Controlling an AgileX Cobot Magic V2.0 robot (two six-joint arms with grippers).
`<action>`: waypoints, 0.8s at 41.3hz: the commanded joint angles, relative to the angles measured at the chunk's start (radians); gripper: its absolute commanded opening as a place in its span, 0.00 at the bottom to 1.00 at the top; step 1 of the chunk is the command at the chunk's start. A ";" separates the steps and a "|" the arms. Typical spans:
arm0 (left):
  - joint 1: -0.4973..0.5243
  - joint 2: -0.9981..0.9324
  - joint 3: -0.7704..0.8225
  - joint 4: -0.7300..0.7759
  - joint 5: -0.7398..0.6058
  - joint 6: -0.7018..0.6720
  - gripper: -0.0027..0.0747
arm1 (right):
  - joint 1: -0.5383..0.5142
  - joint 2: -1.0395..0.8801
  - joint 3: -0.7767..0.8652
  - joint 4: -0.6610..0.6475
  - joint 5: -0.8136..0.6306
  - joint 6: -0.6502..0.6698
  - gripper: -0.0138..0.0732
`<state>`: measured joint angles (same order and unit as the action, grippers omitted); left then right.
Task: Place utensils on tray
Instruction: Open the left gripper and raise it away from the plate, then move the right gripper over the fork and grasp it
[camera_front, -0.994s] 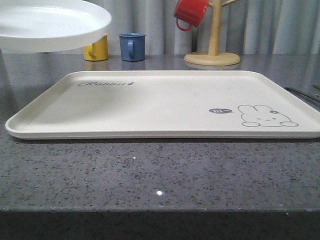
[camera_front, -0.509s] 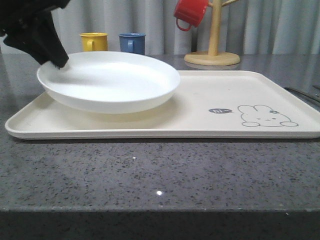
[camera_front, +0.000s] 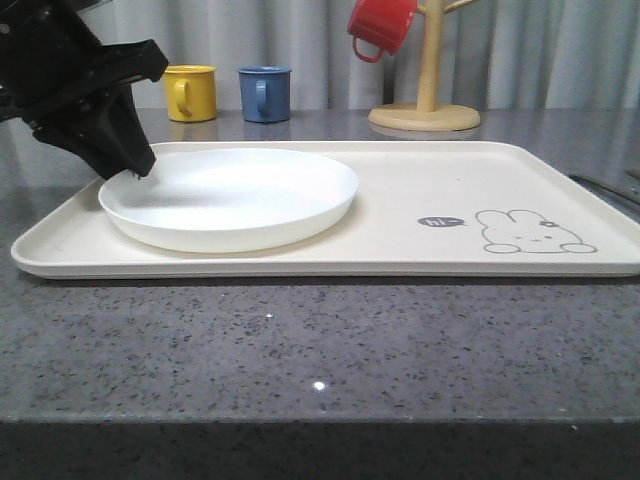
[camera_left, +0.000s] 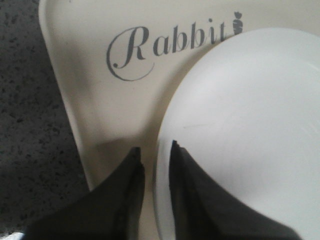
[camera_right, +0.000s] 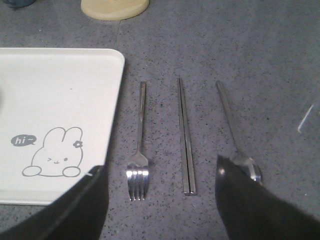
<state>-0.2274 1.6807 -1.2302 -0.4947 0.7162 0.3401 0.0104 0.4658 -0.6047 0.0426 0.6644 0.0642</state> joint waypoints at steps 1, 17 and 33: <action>-0.008 -0.059 -0.034 -0.030 -0.037 0.001 0.43 | -0.005 0.013 -0.034 -0.011 -0.068 -0.005 0.72; -0.025 -0.359 -0.018 0.184 0.070 0.001 0.44 | -0.005 0.013 -0.034 -0.011 -0.068 -0.005 0.72; -0.076 -0.752 0.192 0.537 0.152 -0.201 0.44 | -0.005 0.013 -0.034 -0.011 -0.068 -0.005 0.72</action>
<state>-0.2927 1.0020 -1.0550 -0.0779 0.8848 0.2404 0.0104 0.4658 -0.6047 0.0426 0.6644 0.0642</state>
